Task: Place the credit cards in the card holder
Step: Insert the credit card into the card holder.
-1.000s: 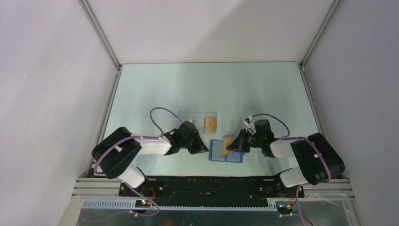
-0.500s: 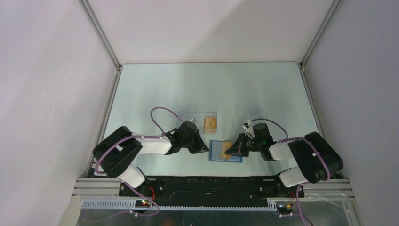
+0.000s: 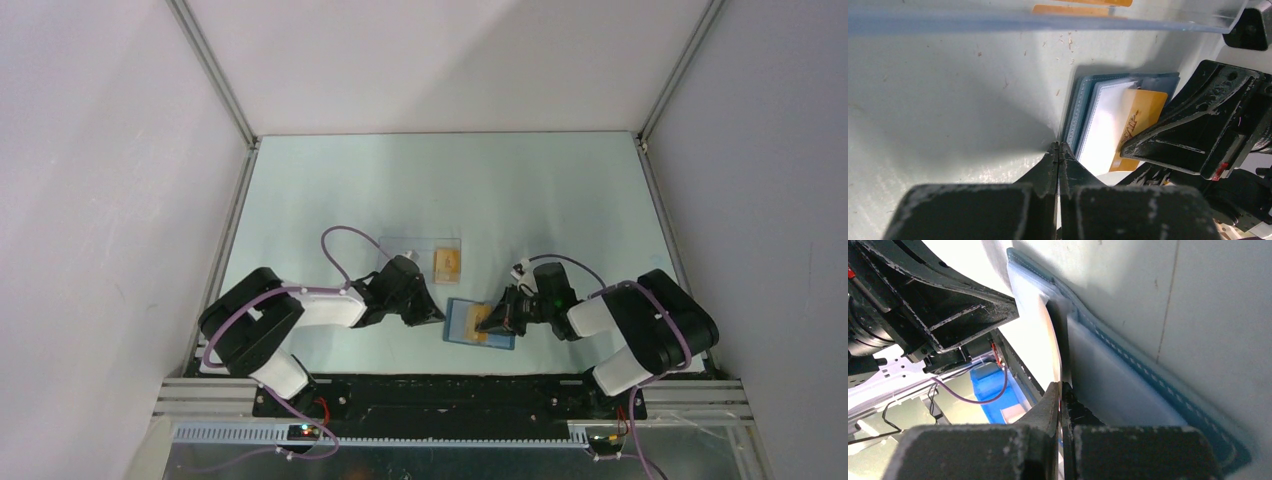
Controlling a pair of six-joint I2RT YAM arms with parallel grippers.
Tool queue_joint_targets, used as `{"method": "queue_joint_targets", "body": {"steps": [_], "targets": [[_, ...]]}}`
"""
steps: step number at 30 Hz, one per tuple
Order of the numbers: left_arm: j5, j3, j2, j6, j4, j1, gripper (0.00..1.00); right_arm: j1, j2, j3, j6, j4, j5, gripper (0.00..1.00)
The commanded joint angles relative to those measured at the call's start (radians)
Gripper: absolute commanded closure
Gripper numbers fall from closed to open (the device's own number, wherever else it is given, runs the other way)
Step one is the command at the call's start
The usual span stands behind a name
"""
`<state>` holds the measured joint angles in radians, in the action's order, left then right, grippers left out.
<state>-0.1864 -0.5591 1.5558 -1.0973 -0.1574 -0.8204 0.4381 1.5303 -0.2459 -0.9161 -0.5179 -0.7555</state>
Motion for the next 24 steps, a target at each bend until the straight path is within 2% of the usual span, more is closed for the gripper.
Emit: {"method": "queue_joint_targets", "body": {"steps": [1,7,11,12,17,21,24], "targets": [[0.026,-0.02,0.032,0.04,0.028,-0.015,1.0,0.026,0.067,-0.026,0.055,0.096,-0.002,1.0],[0.02,-0.025,0.036,0.043,0.028,-0.018,1.0,0.029,0.121,-0.069,0.062,0.091,-0.023,1.0],[0.03,-0.016,0.025,0.03,0.027,-0.017,1.0,0.041,0.076,-0.077,0.068,0.144,-0.007,0.84],[0.033,-0.012,0.023,0.019,0.027,-0.018,1.0,0.05,0.044,-0.086,0.074,0.169,0.001,0.78],[0.039,-0.001,0.016,-0.03,0.026,-0.02,1.0,0.086,-0.08,-0.142,0.152,0.412,0.107,0.53],[0.05,-0.006,0.015,-0.061,0.025,-0.031,1.0,0.1,-0.146,-0.206,0.223,0.585,0.188,0.43],[0.051,-0.02,0.027,-0.071,0.026,-0.04,1.0,0.11,-0.142,-0.237,0.254,0.627,0.221,0.4]]}}
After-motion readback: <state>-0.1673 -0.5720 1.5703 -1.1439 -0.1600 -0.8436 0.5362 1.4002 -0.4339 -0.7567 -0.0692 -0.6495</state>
